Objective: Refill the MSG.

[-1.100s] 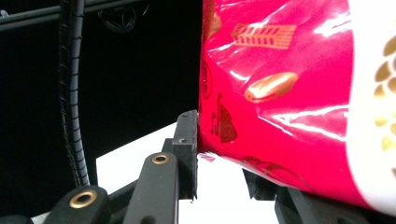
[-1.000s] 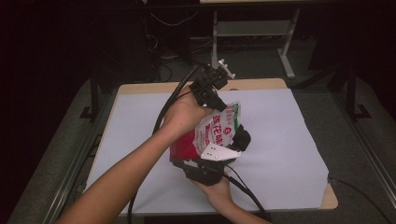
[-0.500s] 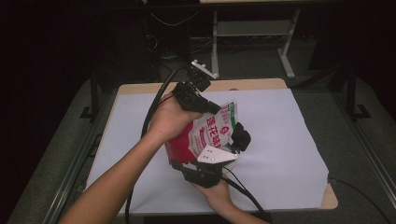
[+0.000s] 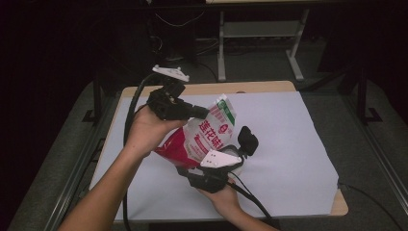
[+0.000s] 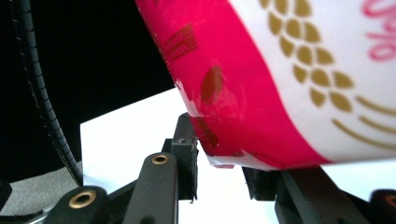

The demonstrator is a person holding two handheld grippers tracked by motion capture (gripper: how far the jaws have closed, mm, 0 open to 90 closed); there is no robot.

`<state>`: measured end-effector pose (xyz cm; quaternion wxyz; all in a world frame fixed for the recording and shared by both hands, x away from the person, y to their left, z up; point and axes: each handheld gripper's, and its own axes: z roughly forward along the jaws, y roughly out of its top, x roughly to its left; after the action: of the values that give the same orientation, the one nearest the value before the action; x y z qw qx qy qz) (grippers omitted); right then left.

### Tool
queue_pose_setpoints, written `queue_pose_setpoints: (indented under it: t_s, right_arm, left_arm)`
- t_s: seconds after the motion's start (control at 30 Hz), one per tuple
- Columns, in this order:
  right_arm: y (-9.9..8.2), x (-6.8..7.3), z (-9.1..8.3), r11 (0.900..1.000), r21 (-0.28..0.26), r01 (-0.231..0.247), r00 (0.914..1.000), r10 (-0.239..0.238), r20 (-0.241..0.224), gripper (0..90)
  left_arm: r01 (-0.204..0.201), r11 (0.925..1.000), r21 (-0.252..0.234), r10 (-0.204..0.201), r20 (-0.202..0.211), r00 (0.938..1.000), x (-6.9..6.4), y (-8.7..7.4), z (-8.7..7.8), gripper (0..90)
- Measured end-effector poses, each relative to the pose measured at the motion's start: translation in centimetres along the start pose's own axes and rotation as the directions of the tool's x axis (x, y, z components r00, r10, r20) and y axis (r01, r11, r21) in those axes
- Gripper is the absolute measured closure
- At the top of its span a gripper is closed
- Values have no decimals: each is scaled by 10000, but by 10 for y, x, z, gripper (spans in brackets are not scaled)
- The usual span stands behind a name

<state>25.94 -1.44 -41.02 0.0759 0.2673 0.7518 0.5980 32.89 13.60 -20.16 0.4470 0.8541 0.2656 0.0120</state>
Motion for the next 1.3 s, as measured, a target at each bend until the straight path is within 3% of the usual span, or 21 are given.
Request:
queue_pose_setpoints:
  t_s: [0.23, 0.57, 0.83, 1.0, 1.1, 1.3]
  right_arm:
    - [3, 0, -2, 9982, 514, 306, 9987, -327, 403, 643]
    - [9, -7, -17, 9950, 930, 369, 9932, -468, 1065, 582]
    - [11, -15, -25, 9935, 1140, 74, 9967, -166, 795, 556]
    - [12, -18, -27, 9904, 1384, -6, 9971, -99, 749, 535]
    - [13, -21, -32, 9889, 1482, -119, 9962, -11, 873, 529]
    - [17, -28, -48, 9900, 1408, 32, 9962, -155, 861, 517]
  left_arm:
    - [171, 9960, -881, -135, 408, 9991, 11, -20, -21, 900]
    - [450, 9778, -2047, -306, 728, 9969, 29, -40, -39, 900]
    - [847, 9631, -2555, -715, 602, 9956, 46, -55, -41, 900]
    - [1019, 9503, -2943, -831, 756, 9937, 57, -64, -42, 900]
    - [1031, 9436, -3146, -863, 668, 9940, 62, -69, -45, 900]
    - [802, 9378, -3377, -940, -247, 9953, 78, -82, -44, 900]
